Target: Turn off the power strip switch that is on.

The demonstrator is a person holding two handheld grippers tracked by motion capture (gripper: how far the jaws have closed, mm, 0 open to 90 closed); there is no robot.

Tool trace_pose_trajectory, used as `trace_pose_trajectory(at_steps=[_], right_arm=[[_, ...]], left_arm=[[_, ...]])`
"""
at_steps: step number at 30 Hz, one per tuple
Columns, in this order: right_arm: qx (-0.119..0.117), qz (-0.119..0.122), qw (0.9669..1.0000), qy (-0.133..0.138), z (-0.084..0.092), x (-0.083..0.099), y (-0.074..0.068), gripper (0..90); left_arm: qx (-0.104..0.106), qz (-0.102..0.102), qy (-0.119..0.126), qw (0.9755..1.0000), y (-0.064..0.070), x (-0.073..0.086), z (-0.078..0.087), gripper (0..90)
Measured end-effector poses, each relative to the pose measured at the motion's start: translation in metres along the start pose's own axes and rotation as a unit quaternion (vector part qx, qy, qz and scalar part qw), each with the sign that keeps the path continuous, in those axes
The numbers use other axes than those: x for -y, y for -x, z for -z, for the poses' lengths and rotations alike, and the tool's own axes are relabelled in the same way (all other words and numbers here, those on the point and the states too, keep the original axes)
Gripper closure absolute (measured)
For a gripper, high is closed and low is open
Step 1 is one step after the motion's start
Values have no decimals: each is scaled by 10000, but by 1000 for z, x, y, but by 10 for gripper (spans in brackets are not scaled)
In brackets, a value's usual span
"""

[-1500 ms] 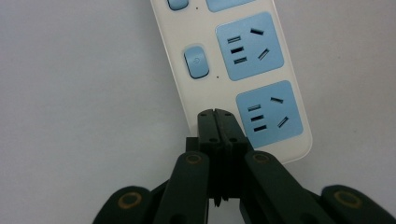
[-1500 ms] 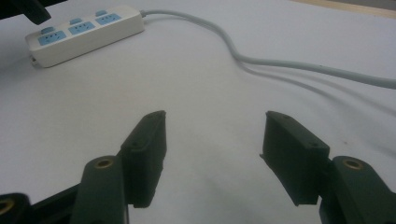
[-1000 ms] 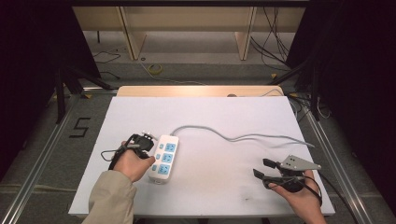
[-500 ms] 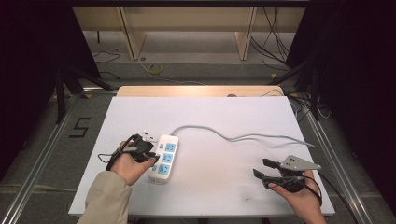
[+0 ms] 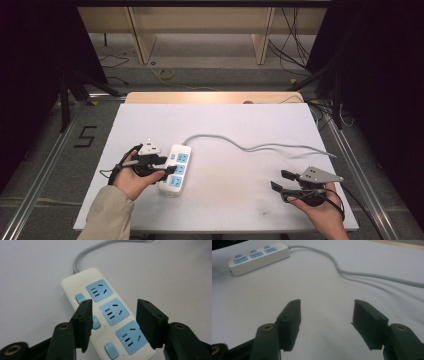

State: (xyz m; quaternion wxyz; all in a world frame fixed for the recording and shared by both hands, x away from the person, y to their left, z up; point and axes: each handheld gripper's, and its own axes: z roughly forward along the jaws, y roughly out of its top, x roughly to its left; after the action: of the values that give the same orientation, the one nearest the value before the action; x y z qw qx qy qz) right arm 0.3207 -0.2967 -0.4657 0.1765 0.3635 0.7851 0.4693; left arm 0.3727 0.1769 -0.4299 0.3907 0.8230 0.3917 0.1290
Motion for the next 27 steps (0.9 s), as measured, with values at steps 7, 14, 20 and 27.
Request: trace_pose_trajectory(at_steps=[7, 14, 20, 27], right_arm=[[-55, 11, 10000, 5, -1, 0, -1, 402], [-111, 16, 9999, 19, -1, 0, -2, 399], [-148, 29, 9999, 16, -2, 0, -3, 398], [-151, 34, 9999, 4, -2, 0, -3, 398]], left_arm=[[-237, -111, 314, 9992, -5, 11, -1, 327], [-184, -244, 594, 9978, -3, 22, 0, 247], [-166, -350, 640, 9972, -3, 32, -1, 202], [-279, -279, 630, 9972, -9, 43, 1, 192]])
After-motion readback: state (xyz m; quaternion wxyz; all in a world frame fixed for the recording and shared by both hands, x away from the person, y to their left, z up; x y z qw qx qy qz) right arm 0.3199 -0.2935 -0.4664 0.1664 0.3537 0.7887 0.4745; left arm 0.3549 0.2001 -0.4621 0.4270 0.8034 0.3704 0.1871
